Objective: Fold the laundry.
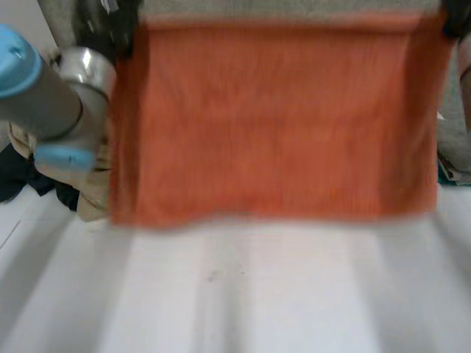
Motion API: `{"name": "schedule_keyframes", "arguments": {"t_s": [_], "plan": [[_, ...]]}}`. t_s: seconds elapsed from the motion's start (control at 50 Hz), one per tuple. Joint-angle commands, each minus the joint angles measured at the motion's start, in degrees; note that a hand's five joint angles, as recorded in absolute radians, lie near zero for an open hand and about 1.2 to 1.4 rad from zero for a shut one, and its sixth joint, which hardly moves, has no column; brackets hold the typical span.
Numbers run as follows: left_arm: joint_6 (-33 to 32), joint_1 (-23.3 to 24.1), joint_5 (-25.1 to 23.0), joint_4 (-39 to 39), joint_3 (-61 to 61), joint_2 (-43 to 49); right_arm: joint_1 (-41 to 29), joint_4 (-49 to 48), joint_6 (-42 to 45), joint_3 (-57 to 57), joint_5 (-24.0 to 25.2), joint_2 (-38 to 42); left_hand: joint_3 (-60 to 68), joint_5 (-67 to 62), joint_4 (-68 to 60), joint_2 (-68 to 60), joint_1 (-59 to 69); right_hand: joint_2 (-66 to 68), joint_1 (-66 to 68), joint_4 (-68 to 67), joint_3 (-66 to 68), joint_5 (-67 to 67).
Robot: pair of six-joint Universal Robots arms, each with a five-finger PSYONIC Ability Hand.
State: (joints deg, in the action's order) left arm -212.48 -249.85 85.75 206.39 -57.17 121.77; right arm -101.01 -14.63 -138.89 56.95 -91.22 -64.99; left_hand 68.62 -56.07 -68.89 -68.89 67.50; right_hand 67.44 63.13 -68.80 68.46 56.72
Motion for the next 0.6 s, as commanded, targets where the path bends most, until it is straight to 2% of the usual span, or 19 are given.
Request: {"name": "schedule_keyframes", "arguments": {"t_s": [0.02,0.14,0.28,0.36,0.48,0.54,0.56,0.58,0.6], "plan": [[1.19,0.42,0.47,8.76,3.04,-6.89,-2.52,-13.58,-1.56,-3.52,-2.74,-4.7,11.38,-13.93,-11.11,-11.11,12.5,12.56,16.87,-11.2,11.54,13.28],[1.19,0.42,0.2,8.76,-11.69,-13.13,-2.88,-13.32,-1.56,5.17,-1.69,-5.32,11.38,-13.93,-11.11,-11.11,12.5,12.56,16.87,-11.2,11.54,13.28],[1.27,0.42,-0.06,9.03,-27.36,-15.07,-2.0,-9.28,-1.65,21.08,1.39,-6.38,11.38,-13.93,-11.11,-11.11,12.5,12.56,16.87,-11.2,11.54,13.28],[1.45,0.5,-0.15,9.73,-36.77,-12.88,-2.09,-4.54,-1.65,29.43,3.93,-6.03,11.38,-13.93,-11.11,-11.11,12.5,12.56,16.87,-11.2,11.54,13.28],[1.45,1.29,-0.23,10.52,-41.35,-2.44,0.81,-2.95,-1.65,38.58,7.54,-2.96,11.38,-13.93,-11.11,-11.11,12.5,12.56,16.87,-11.2,11.54,13.28],[1.36,1.21,-0.32,10.52,-41.53,-0.05,1.25,-2.86,-1.83,39.82,8.42,-2.6,11.38,-13.93,-11.11,-11.11,12.5,12.56,16.87,-11.2,11.54,13.28],[1.45,1.12,-0.32,10.43,-41.53,0.22,1.6,-2.95,-1.83,40.34,8.86,-2.51,10.07,-12.62,-9.8,-9.8,11.19,12.56,16.87,-11.2,11.54,13.28],[1.36,0.77,-0.41,10.09,-41.53,0.39,1.86,-2.95,-1.83,40.43,9.04,-2.6,-6.76,4.22,7.03,7.03,-5.65,12.56,16.87,-11.2,11.54,13.28],[1.36,0.51,-0.5,10.0,-41.53,0.4,2.39,-2.86,-1.83,40.61,9.12,-2.6,-13.59,11.05,13.86,13.86,-12.48,12.56,16.87,-11.2,11.54,13.28]]}}
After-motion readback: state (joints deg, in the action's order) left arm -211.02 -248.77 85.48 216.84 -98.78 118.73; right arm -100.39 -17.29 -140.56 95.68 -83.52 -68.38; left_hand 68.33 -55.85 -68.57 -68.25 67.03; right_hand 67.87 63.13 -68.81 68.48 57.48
